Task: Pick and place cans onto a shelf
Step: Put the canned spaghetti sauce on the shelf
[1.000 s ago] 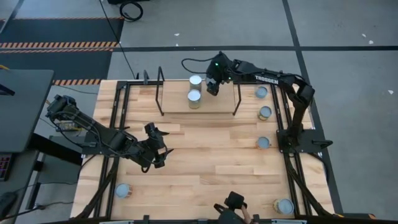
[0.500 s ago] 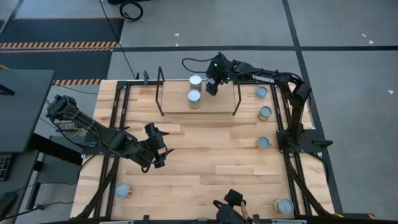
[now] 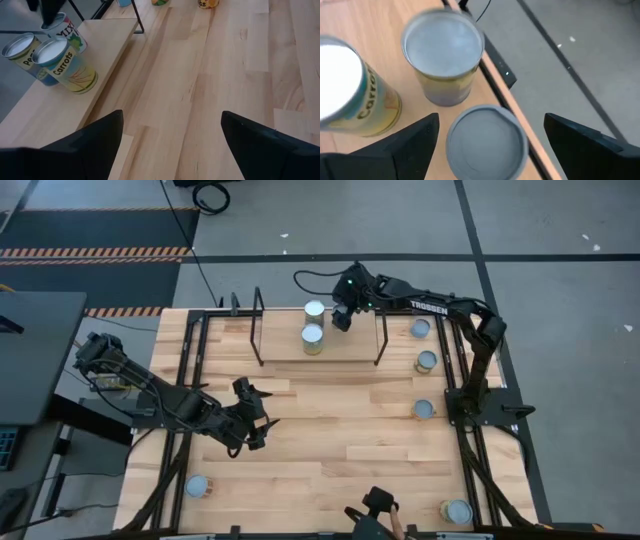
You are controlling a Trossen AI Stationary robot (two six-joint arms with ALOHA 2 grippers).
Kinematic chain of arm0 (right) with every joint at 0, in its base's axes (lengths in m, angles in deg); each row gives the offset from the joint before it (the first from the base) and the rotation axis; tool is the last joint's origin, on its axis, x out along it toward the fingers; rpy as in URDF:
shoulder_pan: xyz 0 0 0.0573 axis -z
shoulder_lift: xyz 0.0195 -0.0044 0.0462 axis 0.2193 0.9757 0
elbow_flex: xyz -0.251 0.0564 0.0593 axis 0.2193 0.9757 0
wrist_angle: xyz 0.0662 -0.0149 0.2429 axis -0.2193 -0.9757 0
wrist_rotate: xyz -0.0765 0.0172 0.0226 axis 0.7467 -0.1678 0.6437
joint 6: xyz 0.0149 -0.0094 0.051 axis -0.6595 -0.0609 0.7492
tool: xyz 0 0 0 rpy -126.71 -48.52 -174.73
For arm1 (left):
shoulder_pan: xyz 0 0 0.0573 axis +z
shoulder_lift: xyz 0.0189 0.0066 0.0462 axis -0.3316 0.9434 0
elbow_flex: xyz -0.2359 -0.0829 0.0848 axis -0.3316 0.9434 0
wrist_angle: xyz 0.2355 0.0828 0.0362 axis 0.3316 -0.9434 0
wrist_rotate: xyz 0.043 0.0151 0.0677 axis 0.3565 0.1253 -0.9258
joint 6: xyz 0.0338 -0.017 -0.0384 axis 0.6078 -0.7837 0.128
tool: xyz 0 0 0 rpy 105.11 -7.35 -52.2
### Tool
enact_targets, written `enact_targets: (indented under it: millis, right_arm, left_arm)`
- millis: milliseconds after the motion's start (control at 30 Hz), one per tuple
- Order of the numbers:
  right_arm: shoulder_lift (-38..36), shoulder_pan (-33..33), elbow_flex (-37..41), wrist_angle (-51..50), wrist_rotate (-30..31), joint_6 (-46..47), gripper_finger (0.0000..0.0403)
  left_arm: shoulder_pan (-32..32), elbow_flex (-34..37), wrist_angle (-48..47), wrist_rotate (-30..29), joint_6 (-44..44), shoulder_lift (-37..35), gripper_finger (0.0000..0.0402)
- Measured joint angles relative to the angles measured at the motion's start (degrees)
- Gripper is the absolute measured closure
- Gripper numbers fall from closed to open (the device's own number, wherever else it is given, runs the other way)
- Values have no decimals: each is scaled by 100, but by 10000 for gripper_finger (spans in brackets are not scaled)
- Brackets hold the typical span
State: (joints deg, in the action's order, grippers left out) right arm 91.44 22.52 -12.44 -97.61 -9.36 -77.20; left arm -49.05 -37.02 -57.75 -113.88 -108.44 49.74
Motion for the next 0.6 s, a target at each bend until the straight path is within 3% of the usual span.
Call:
enact_targets:
  millis: [167, 333, 467, 600]
  right_arm:
    - [-584, -193, -3, -180, 68, -40, 35]
    - [-1314, -781, -7, -679, 66, 86, 38]
    - [-1803, -1672, -6, -1107, 184, 413, 39]
    - [-2169, -2883, 105, -1423, 915, 844, 39]
  left_arm:
    - [1, 0, 2, -2, 2, 0, 61]
    - [0, 0, 2, -3, 13, 0, 61]
    - [-1, 0, 2, -3, 11, 0, 61]
    - [0, 0, 12, -3, 11, 0, 61]
